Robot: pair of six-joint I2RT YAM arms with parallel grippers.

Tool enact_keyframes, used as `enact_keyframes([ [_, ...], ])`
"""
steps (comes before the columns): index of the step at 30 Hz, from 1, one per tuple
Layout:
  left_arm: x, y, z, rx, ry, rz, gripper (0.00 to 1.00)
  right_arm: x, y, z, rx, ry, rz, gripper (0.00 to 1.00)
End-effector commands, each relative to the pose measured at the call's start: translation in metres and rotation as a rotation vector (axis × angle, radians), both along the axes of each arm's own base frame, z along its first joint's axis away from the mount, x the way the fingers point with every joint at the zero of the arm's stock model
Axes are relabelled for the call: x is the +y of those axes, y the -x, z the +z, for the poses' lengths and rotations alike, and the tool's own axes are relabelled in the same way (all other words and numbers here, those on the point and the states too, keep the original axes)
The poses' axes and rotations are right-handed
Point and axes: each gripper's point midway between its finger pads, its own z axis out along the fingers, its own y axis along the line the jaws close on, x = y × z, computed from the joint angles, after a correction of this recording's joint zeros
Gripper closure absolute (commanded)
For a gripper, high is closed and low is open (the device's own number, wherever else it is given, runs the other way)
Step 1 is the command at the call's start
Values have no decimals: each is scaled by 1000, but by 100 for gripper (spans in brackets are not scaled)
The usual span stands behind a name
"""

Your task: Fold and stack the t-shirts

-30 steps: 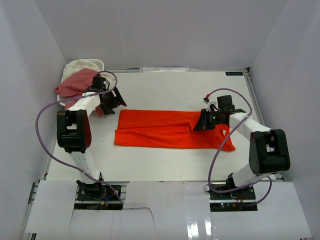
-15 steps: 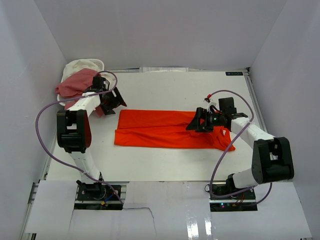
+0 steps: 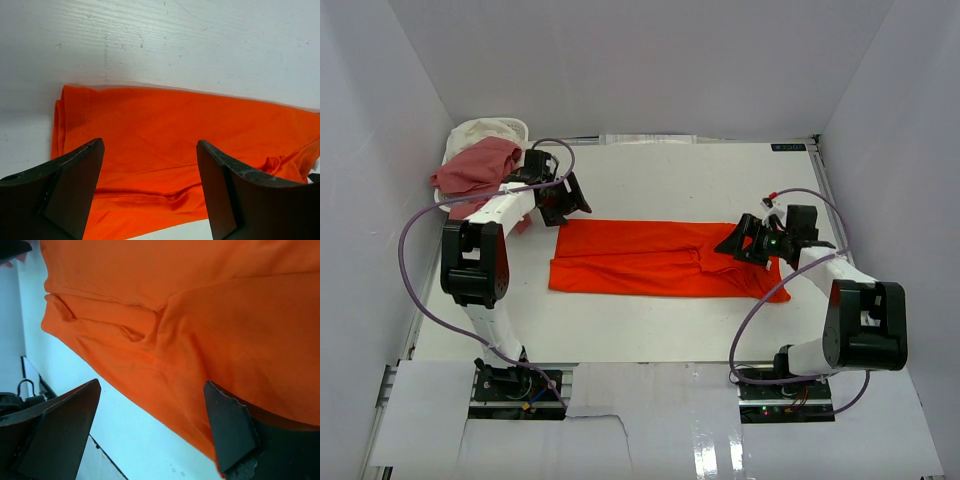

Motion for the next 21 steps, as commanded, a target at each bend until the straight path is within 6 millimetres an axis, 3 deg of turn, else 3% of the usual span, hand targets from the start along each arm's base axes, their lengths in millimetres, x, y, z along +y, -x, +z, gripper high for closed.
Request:
enact_keyframes([
  [1, 1, -7, 33, -81, 4, -14, 15, 4, -3, 7, -54, -196, 38, 10],
  [6, 3, -7, 30, -78, -7, -16, 15, 15, 11, -7, 56, -366, 45, 10],
  [12, 2, -6, 27, -69, -1, -15, 15, 27, 45, -33, 195, -524, 74, 10],
  [18, 3, -6, 30, -76, -9, -13, 15, 15, 46, -51, 228, -355, -10, 10],
  [21, 3, -7, 30, -76, -9, -13, 15, 1, 30, -37, 153, -222, -41, 10],
])
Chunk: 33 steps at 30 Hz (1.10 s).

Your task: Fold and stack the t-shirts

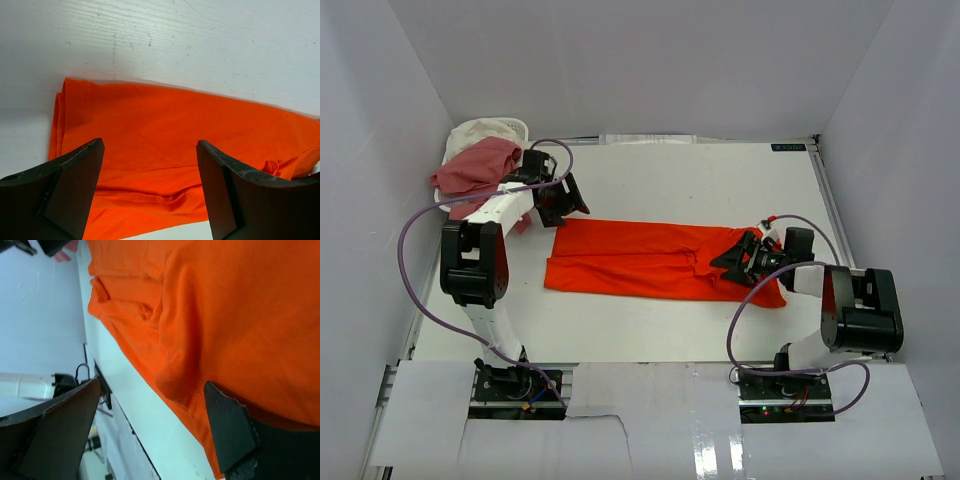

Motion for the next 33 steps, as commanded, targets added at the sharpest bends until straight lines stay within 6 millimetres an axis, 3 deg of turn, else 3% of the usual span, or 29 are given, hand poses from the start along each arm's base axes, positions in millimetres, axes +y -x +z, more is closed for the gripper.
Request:
enact_keyframes([
  [1, 1, -10, 31, -86, -2, -9, 15, -18, -16, 9, -44, 186, -45, 10],
  [9, -15, -10, 37, -83, 32, -57, 15, -35, -34, 35, -101, 325, -69, 10],
  [14, -38, 5, 39, -53, 52, -140, 15, -55, -40, 27, -65, 452, -120, 10],
  [18, -47, 20, 24, 7, 58, -186, 15, -66, -38, 17, 7, 509, -180, 10],
  [25, -43, 26, -13, 93, 26, -184, 16, -72, -33, 8, 23, 547, -195, 10],
  [33, -38, 25, -36, 143, -6, -162, 16, -64, -30, 12, -58, 520, -129, 10],
])
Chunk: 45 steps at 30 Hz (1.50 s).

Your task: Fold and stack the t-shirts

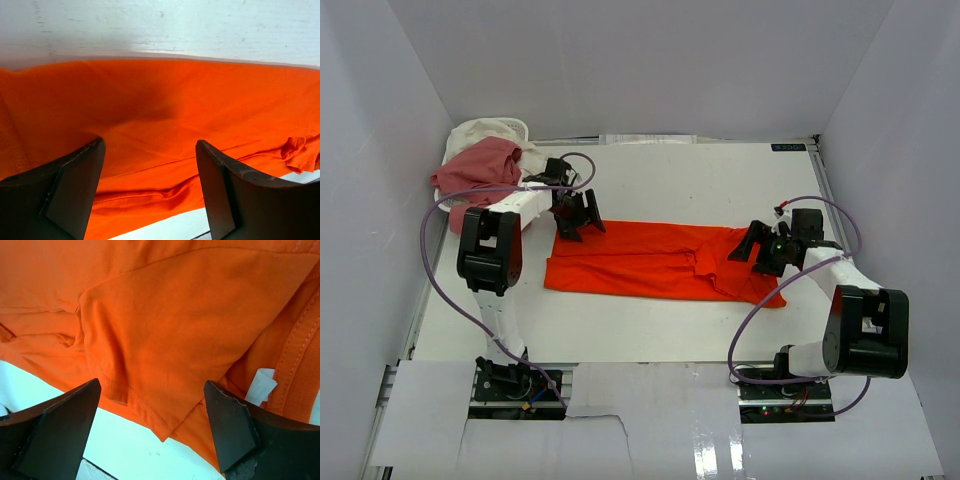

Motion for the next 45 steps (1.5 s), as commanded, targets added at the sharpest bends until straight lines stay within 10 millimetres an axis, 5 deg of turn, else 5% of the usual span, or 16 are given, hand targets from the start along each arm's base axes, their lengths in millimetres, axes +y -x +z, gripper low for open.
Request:
enact_keyframes([
  [1, 4, -5, 10, -29, -11, 2, 16, 5, -2, 14, -98, -9, 69, 10],
  [6, 4, -7, 19, -53, -13, 10, 16, 14, 1, 34, -172, -56, 99, 10],
  [7, 4, -7, 20, -56, -13, 9, 16, 15, 1, 36, -177, -58, 100, 17],
  [9, 4, -8, 22, -65, -15, 11, 16, 18, 3, 38, -160, -84, 92, 61],
  [10, 5, -9, 24, -68, -15, 12, 16, 19, 5, 36, -142, -97, 87, 92],
  [19, 10, -15, 12, -55, -55, 33, 16, 6, 38, -11, 35, -25, 12, 92],
  [26, 18, -6, 0, -21, -99, 47, 16, -18, 33, -31, 87, 119, -31, 92],
  [36, 24, 23, -4, 18, -89, 146, 15, -37, -15, -58, 175, 198, -90, 92],
  [45, 15, 68, -4, 49, 38, 272, 14, -41, -86, -67, 187, 186, -98, 92],
])
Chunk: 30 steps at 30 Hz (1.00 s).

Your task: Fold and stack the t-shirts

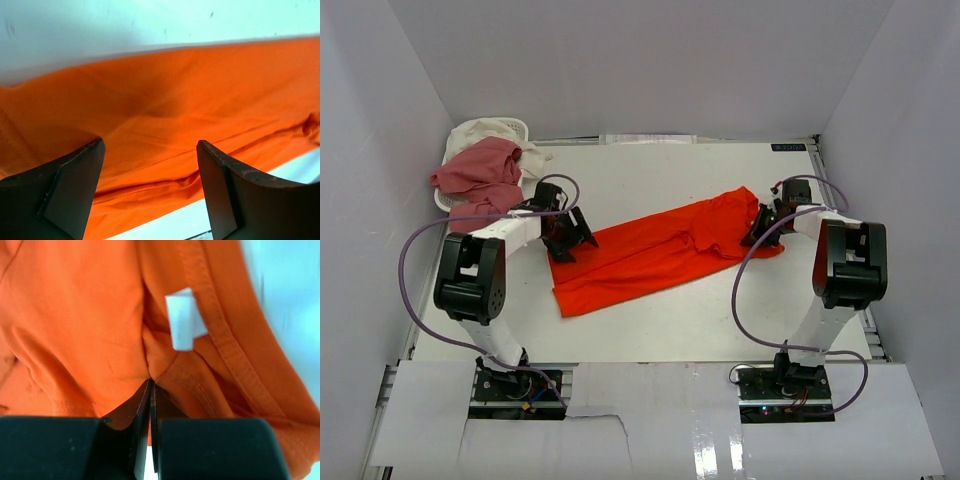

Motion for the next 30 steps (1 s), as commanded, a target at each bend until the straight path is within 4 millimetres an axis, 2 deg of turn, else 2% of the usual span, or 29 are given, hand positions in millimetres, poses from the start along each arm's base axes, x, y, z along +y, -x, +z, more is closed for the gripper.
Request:
enact_keyframes([
  [1, -4, 25, -1, 34, 62, 53, 14, -16, -23, -25, 40, 79, -15, 92],
  [2, -7, 29, 4, 18, 77, 50, 14, -15, -40, -17, 8, 66, -8, 92],
  [3, -11, 40, -1, 34, 92, 46, 14, -13, -45, -26, 25, 52, -1, 92],
  [5, -16, 50, -1, 31, 100, 30, 14, -6, -59, -25, 7, 13, 10, 92],
  [6, -24, 58, -2, 35, 100, 6, 14, -5, -73, -28, -12, 9, 8, 92],
  [8, -28, 75, -9, 58, 93, -11, 14, -2, -86, -31, -13, 1, 7, 92],
  [9, -36, 83, -10, 63, 99, -25, 14, -2, -102, -32, -26, -5, 7, 92],
  [10, -38, 97, -17, 90, 98, -36, 14, 0, -109, -32, -31, -14, 9, 92],
  [13, -53, 120, -23, 104, 108, -67, 14, 6, -139, -30, -67, -28, 13, 92],
  [14, -52, 136, -31, 134, 105, -73, 14, 7, -145, -31, -71, -23, 14, 92],
  [15, -58, 143, -32, 132, 115, -92, 14, 8, -160, -30, -91, -16, 17, 92],
  [17, -61, 163, -40, 175, 142, -102, 14, 11, -170, -31, -91, 3, 24, 92],
  [18, -64, 171, -42, 187, 146, -116, 14, 12, -173, -42, -76, 6, 30, 92],
  [19, -66, 176, -40, 182, 151, -123, 14, 15, -191, -29, -120, 8, 36, 92],
  [20, -69, 188, -44, 195, 146, -132, 14, 17, -194, -31, -107, 7, 40, 92],
  [21, -70, 195, -45, 200, 143, -139, 14, 17, -196, -43, -85, 10, 38, 92],
  [22, -72, 199, -44, 197, 145, -148, 14, 18, -214, -28, -130, 12, 35, 92],
  [23, -73, 210, -47, 216, 140, -160, 14, 18, -217, -30, -122, 12, 35, 92],
  [24, -74, 214, -47, 223, 143, -166, 14, 18, -219, -40, -107, 8, 34, 92],
  [26, -76, 221, -48, 232, 150, -173, 14, 20, -232, -32, -137, -3, 27, 92],
  [27, -75, 229, -51, 250, 151, -177, 14, 37, -230, -38, -129, -9, 55, 92],
  [30, -75, 241, -54, 263, 138, -189, 14, 42, -239, -35, -152, -21, 56, 92],
])
